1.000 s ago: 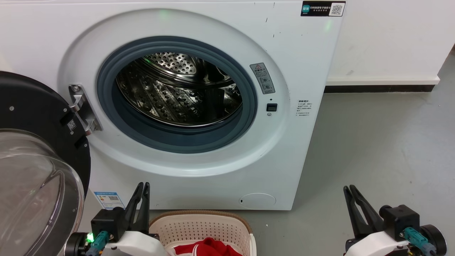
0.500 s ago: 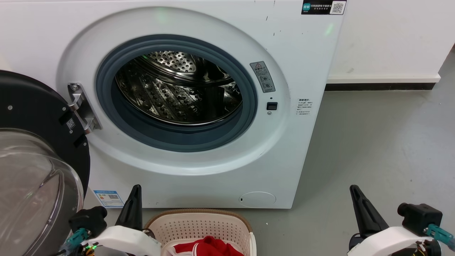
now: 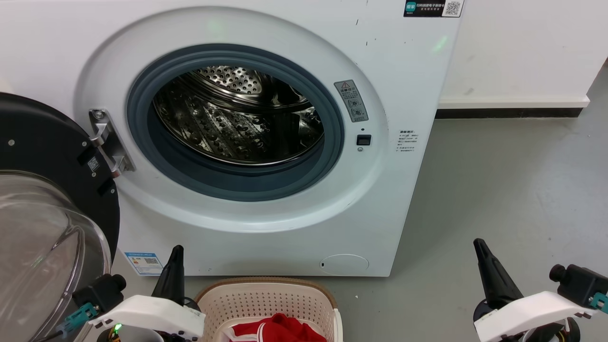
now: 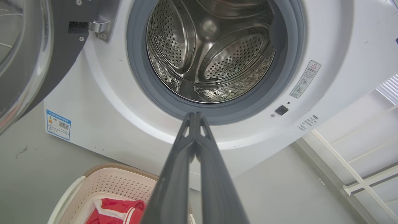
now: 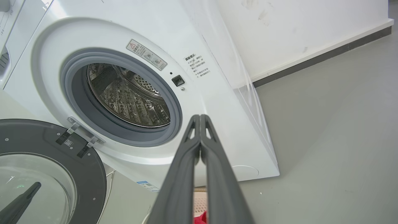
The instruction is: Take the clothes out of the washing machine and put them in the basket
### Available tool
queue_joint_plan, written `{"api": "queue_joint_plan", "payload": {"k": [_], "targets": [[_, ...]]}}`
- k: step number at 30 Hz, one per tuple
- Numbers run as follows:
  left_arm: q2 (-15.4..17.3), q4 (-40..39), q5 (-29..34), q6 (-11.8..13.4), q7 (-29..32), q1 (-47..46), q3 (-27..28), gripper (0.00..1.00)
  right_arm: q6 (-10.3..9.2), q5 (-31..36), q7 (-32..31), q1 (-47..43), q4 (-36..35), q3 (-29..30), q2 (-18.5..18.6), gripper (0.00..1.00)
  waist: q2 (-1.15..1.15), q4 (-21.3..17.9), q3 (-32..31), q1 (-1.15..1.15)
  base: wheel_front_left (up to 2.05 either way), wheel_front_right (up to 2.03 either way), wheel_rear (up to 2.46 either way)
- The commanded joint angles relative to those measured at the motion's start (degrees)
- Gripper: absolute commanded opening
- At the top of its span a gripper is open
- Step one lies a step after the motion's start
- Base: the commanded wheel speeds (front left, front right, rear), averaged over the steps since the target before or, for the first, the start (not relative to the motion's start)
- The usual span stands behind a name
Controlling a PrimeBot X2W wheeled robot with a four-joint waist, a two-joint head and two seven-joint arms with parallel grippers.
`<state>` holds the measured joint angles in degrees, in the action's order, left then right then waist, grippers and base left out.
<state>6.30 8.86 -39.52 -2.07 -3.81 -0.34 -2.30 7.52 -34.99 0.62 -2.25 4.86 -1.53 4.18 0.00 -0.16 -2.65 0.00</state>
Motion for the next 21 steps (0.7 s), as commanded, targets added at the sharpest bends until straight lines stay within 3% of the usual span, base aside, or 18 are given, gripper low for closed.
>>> {"api": "queue_joint_plan", "payload": {"k": [1,21], "targets": [[-0.15,-0.44,-2.34,-0.47,0.35,-1.89,0.62,0.00,-0.01,-2.85,-0.08,1.84,-0.19,0.28,0.48,0.00,0.00,0.00,0.05,0.00,0.00,0.00,0.00],[-1.09,1.17,-17.17,-1.99,3.29,-3.28,3.08,0.00,-0.02,-19.78,-1.29,3.88,2.47,1.51,0.80,0.00,0.00,0.04,0.65,0.00,0.00,0.00,0.00]]}}
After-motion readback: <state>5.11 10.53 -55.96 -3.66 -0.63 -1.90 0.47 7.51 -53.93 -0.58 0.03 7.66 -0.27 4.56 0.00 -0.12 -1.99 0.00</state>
